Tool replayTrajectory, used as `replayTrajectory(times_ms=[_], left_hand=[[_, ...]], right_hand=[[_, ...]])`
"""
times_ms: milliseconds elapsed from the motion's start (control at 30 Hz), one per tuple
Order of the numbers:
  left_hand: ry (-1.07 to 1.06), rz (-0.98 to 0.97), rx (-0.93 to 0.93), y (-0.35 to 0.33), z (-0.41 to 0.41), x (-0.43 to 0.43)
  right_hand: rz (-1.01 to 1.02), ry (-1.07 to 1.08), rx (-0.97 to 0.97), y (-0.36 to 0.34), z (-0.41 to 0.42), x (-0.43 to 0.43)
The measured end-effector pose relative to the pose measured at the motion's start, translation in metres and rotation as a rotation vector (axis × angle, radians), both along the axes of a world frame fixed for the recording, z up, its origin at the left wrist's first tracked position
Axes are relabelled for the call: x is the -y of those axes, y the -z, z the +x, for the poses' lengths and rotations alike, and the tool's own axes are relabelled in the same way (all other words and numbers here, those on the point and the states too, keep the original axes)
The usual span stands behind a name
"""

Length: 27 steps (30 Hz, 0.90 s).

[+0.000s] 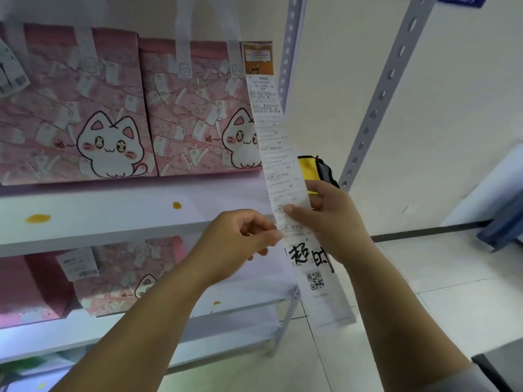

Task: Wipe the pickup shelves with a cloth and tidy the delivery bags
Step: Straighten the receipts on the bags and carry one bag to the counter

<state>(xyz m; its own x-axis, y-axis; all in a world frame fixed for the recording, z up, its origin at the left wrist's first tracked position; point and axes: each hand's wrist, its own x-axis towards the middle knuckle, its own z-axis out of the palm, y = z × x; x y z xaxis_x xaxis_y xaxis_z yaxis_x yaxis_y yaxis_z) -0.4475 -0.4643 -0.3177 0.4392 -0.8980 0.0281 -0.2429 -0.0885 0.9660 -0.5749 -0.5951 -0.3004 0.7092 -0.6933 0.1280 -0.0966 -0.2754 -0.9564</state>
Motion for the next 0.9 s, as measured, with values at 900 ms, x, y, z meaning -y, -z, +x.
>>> replayTrajectory(times_ms=[900], left_hand=[[-0.614, -0.15, 0.33, -0.05, 0.127, 0.03]], right_hand=[[-0.379, 0.1, -0.041, -0.043, 0.115, 0.087]])
